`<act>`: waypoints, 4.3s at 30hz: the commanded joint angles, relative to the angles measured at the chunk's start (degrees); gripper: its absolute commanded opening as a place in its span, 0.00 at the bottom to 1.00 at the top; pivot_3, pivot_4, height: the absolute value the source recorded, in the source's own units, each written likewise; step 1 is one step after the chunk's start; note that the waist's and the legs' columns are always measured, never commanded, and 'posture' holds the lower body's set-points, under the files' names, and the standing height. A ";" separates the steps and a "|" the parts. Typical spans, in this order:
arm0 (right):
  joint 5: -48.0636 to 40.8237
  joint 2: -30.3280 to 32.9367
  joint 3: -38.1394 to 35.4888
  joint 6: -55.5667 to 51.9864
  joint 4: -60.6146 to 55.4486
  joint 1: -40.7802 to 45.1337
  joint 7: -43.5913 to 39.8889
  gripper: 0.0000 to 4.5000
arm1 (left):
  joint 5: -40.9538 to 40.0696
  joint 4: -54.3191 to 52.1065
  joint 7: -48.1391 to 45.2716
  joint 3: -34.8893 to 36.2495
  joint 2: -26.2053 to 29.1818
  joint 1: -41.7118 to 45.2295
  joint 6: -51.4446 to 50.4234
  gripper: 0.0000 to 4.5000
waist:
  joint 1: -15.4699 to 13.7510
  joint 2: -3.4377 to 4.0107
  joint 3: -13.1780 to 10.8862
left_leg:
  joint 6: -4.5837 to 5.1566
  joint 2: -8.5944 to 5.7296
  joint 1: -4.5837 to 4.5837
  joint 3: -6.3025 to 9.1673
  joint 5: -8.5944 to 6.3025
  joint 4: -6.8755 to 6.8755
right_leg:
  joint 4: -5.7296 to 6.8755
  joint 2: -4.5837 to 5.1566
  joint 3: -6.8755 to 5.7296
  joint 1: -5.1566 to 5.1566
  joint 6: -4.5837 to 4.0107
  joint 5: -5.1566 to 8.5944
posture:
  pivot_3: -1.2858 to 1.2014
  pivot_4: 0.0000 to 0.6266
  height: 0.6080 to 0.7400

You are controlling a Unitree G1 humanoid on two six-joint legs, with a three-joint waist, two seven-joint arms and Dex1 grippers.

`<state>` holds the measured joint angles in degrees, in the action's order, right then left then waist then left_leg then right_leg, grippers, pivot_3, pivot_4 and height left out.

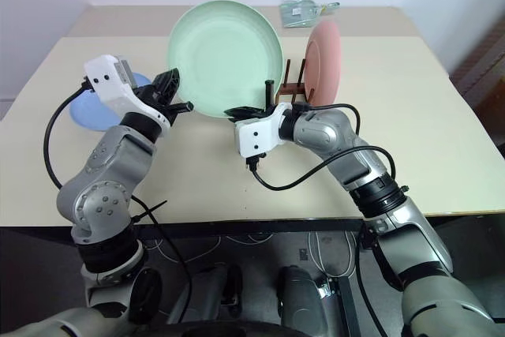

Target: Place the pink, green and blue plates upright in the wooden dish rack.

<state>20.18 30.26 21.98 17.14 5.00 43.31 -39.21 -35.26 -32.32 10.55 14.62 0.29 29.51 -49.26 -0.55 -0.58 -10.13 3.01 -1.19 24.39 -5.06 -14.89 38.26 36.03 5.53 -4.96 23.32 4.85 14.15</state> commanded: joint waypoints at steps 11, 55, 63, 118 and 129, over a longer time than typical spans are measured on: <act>-41.29 -9.02 -24.99 -33.12 -14.83 3.36 3.63 0.00 | 14.33 11.28 -7.02 0.95 18.77 -2.48 17.10 0.76 | 0.57 0.02 -0.01 | -0.08 0.05 -0.03 0.01 0.05 -0.08 | 0.04 -0.10 -0.02 -0.04 -0.01 0.00 | 0.52 0.24 1.00; -52.76 -10.15 -29.25 -48.49 14.48 20.52 16.33 0.69 | 9.12 6.05 -29.22 -10.94 17.96 -18.75 16.97 1.00 | 1.48 0.57 -0.15 | 0.04 0.04 0.14 -0.09 -0.02 -0.31 | 0.05 0.13 0.08 0.36 -0.18 -0.02 | 0.52 0.24 1.00; -34.07 -3.41 -19.51 -25.95 7.10 18.00 7.76 0.69 | 11.98 16.78 -4.74 7.76 13.38 -4.75 12.67 1.00 | 1.39 0.52 -0.17 | 0.05 0.04 0.15 -0.09 -0.01 -0.26 | 0.09 0.06 0.06 0.35 -0.14 -0.02 | 0.52 0.24 1.00; 0.46 -3.64 -1.33 1.78 6.85 6.42 4.11 0.49 | -11.28 8.99 4.47 14.38 11.02 21.35 -28.51 0.00 | 1.29 0.12 -0.22 | -0.27 0.05 -0.01 0.08 0.16 -0.15 | 0.07 -0.06 -0.11 0.09 -0.10 0.00 | 0.52 0.24 1.00; 3.68 -3.03 -1.86 4.37 5.97 6.10 6.46 0.00 | -8.83 10.71 4.22 19.24 9.48 23.60 -12.23 0.41 | 1.28 0.12 -0.24 | -0.30 0.04 -0.02 0.09 0.16 -0.15 | 0.04 -0.07 -0.11 0.06 -0.10 0.00 | 0.52 0.24 1.00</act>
<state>24.01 27.01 22.05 20.47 12.75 47.84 -34.01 -45.83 -20.87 13.76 31.18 8.79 50.47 -68.42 0.72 -0.46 -10.37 2.72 -1.15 24.37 -4.97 -14.73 38.12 36.07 5.45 -5.07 23.38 4.75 14.15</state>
